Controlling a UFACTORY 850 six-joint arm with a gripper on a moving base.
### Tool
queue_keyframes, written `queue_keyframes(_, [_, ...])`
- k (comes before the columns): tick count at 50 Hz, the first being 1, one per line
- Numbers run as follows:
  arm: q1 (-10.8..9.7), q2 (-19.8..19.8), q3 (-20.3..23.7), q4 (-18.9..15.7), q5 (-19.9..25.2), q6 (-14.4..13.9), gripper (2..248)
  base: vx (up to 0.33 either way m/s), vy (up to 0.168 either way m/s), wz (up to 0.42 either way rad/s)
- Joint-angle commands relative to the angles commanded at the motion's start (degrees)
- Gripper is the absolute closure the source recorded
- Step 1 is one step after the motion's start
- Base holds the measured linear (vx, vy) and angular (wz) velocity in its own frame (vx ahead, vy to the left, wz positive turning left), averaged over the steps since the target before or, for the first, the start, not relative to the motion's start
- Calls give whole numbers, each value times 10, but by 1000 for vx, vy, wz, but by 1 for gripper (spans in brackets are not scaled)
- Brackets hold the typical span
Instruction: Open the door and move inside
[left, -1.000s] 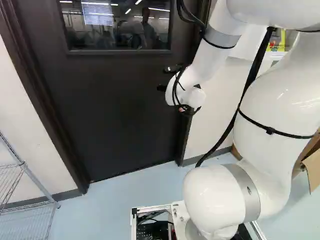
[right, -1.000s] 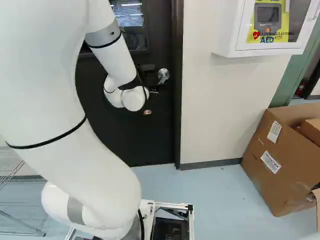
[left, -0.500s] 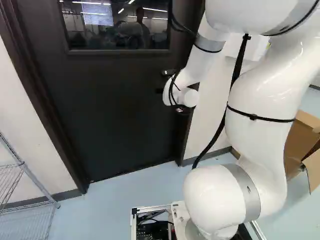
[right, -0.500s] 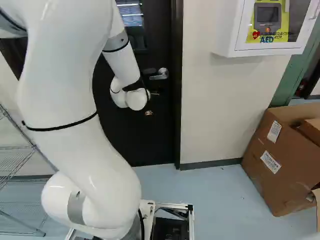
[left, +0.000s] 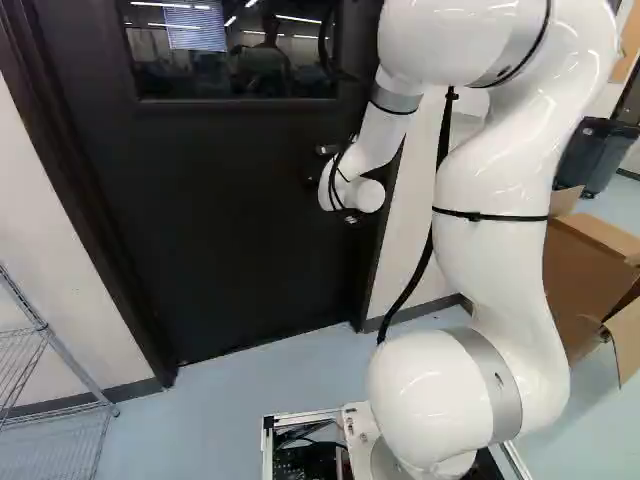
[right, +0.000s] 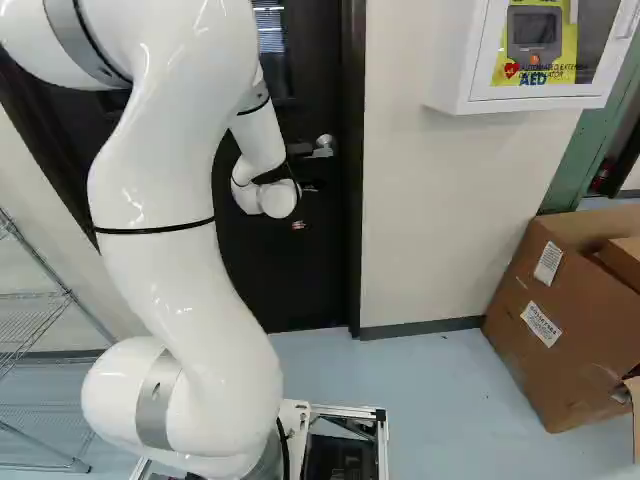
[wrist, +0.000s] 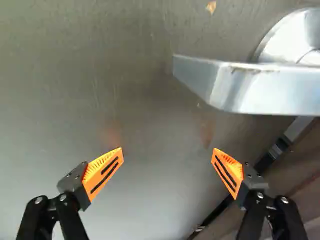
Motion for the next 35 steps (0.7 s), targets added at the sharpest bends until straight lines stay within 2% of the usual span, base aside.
queue_keyframes(35, [12, -93, -118, 0, 0, 0, 3, 0, 0, 0])
